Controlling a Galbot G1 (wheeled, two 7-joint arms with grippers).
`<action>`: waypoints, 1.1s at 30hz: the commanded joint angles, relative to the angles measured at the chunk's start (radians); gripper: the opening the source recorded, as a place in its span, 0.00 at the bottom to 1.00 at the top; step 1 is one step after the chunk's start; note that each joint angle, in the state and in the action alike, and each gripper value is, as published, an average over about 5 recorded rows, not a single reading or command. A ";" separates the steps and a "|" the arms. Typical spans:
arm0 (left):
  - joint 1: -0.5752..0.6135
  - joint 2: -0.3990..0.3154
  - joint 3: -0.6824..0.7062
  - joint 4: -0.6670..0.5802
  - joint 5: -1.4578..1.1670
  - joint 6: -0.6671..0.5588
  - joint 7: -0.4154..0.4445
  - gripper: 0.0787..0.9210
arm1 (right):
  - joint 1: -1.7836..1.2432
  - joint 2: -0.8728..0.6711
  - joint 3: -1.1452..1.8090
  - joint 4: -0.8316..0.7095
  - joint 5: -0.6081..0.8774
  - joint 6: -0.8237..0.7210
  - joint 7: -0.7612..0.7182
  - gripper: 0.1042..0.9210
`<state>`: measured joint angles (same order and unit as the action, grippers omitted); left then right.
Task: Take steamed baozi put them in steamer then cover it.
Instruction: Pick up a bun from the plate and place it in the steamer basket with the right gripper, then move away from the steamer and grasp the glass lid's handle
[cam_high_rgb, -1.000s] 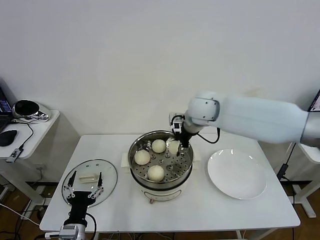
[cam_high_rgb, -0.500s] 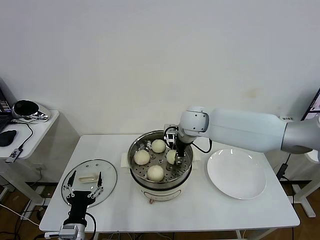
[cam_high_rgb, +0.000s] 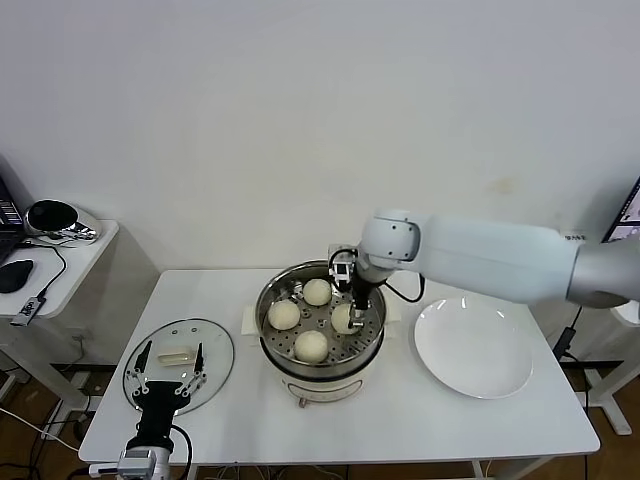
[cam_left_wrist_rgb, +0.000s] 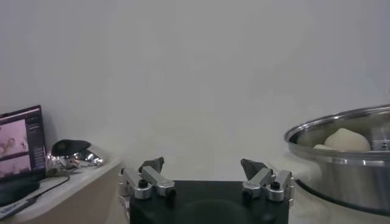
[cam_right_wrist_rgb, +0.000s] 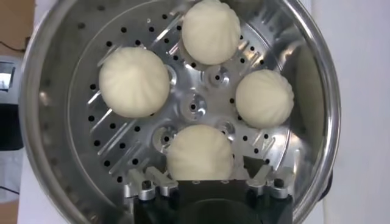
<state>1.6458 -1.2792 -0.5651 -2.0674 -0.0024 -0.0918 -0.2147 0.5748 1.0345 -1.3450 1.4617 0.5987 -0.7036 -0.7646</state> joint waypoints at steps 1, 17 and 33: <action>-0.002 0.001 0.001 0.001 -0.001 0.000 0.001 0.88 | 0.056 -0.159 0.075 0.142 -0.025 0.047 0.021 0.88; 0.002 -0.012 0.011 0.009 0.008 -0.003 0.000 0.88 | -1.327 -0.456 1.310 0.334 -0.264 0.634 0.571 0.88; 0.002 -0.027 0.022 0.098 0.276 0.020 -0.100 0.88 | -1.896 0.267 2.167 0.322 -0.640 1.043 0.523 0.88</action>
<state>1.6480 -1.3106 -0.5408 -2.0108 0.0929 -0.0848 -0.2661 -0.8536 0.9819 0.1824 1.7566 0.1455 0.1146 -0.2689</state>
